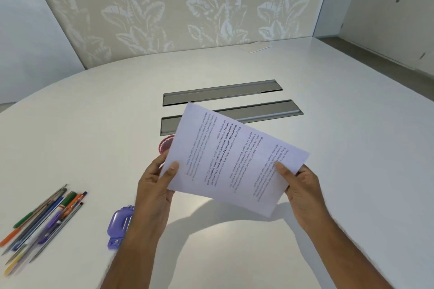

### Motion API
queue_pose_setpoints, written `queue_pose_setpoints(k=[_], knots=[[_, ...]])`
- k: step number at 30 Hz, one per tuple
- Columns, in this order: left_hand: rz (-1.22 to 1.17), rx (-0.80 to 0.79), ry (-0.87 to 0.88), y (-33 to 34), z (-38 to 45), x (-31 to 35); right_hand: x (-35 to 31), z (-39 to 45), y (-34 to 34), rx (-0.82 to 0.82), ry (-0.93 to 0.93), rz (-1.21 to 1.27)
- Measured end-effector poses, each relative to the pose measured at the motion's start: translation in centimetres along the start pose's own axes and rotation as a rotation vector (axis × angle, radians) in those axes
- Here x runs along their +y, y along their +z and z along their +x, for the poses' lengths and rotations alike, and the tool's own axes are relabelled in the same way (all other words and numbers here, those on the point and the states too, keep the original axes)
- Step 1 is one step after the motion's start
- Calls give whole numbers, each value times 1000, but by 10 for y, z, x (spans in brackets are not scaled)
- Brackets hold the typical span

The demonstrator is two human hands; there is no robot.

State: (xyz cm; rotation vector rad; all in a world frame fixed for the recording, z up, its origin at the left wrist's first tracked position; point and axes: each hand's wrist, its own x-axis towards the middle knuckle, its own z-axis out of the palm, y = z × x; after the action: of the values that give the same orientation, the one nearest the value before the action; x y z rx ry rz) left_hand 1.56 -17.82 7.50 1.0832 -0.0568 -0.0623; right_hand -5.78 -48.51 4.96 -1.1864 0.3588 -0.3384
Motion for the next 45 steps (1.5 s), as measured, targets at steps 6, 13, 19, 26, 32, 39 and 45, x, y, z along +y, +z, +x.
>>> queue_pose_setpoints(k=[6,13,19,26,32,39,45], knots=[[303,-37,-22,-3,-3,1,-17,0,-5,23,-114,-162],[542,-46,51,10,-12,-4,-31,0,7,2,-245,-294],[552,-14,-47,8,-21,-28,2,0,-1,7,-192,-335],[570,-44,-30,13,-24,-23,11,2,-6,16,-160,-370],[562,-42,-50,12,-30,-34,25,0,-9,1,-120,-445],[542,-35,-58,7,-34,-33,29,1,-12,15,-133,-441],[572,26,-103,6,-30,-39,37,3,-16,27,-60,-461]])
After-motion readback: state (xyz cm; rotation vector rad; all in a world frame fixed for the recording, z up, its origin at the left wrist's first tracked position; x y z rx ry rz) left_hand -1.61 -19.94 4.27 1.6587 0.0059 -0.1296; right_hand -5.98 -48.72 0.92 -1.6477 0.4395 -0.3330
